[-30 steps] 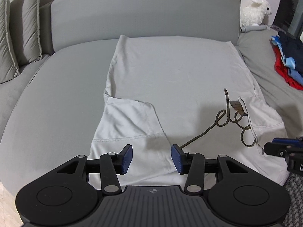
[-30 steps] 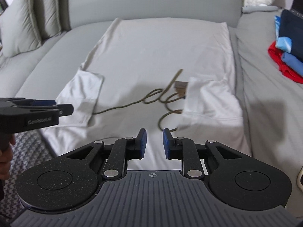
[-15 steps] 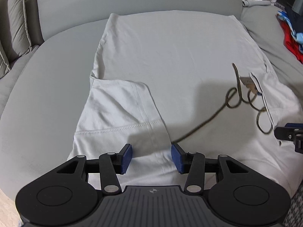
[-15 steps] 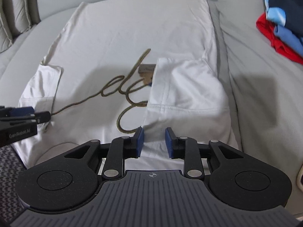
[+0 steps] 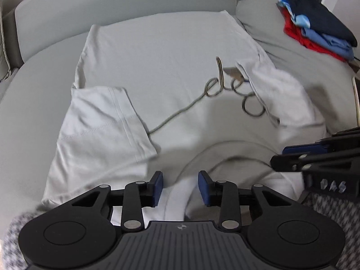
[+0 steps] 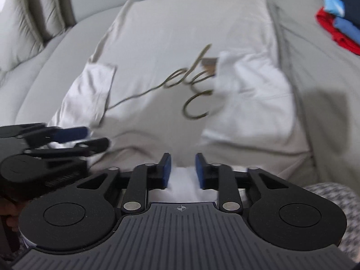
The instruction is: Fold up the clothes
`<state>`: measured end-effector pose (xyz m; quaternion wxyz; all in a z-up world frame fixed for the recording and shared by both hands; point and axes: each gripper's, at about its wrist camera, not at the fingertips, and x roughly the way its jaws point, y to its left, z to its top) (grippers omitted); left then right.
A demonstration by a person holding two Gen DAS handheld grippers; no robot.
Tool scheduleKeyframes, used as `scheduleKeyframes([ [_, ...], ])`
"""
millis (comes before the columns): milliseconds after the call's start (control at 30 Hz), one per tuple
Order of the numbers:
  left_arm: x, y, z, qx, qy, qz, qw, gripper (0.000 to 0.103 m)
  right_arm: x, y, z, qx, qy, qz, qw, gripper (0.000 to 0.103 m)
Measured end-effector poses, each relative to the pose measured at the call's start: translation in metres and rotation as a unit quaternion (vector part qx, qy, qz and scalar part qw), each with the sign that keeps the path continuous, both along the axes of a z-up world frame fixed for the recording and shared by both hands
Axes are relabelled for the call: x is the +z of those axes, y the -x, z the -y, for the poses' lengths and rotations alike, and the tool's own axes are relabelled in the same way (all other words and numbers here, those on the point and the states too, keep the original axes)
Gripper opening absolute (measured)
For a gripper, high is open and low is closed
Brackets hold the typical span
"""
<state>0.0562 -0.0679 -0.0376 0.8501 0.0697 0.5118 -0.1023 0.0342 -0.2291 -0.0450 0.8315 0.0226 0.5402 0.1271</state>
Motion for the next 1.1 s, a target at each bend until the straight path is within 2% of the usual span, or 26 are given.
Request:
scheduleKeyframes([
  [133,-0.002,0.012,0.005,-0.014,-0.019,0.000,0.9997,0.034,-0.010,0.019,-0.019,0.034,0.059,0.014,0.998,0.021],
  [200,0.000,0.015,0.002,-0.010,-0.018,-0.007,0.9998,0.034,-0.012,0.026,-0.021,0.035,0.081,0.000,0.996,0.018],
  [267,0.005,0.020,-0.004,-0.004,-0.010,-0.010,0.9999,0.034,-0.015,0.031,-0.016,0.023,0.075,-0.027,0.997,0.019],
  [433,0.012,0.036,-0.006,-0.016,0.001,-0.017,0.9997,0.034,-0.010,0.044,0.001,-0.001,0.037,-0.030,0.999,0.020],
  [567,0.011,0.039,-0.009,0.001,0.011,-0.023,0.9997,0.034,-0.006,0.047,0.005,-0.002,0.025,-0.029,0.999,0.024],
  [633,0.009,0.039,-0.010,0.007,0.010,-0.026,0.9996,0.034,-0.003,0.048,0.007,-0.007,0.012,-0.028,1.000,0.033],
  [733,0.004,0.035,-0.008,0.006,0.011,-0.033,0.9994,0.034,-0.002,0.049,0.005,0.000,-0.002,-0.030,1.000,0.040],
  [900,-0.001,0.033,0.005,-0.016,-0.013,-0.028,0.9994,0.039,-0.005,0.046,-0.005,0.012,-0.005,-0.030,0.999,0.044],
  [1000,-0.001,0.034,0.008,-0.023,-0.020,-0.026,0.9992,0.039,-0.001,0.043,-0.009,0.013,-0.009,-0.007,1.000,0.040],
  [1067,0.004,0.037,0.008,-0.029,-0.015,-0.022,0.9992,0.038,0.002,0.040,-0.013,0.018,-0.008,0.009,1.000,0.029],
  [1100,0.007,0.038,0.008,-0.031,-0.011,-0.020,0.9993,0.039,0.003,0.038,-0.015,0.020,-0.006,0.016,1.000,0.020],
])
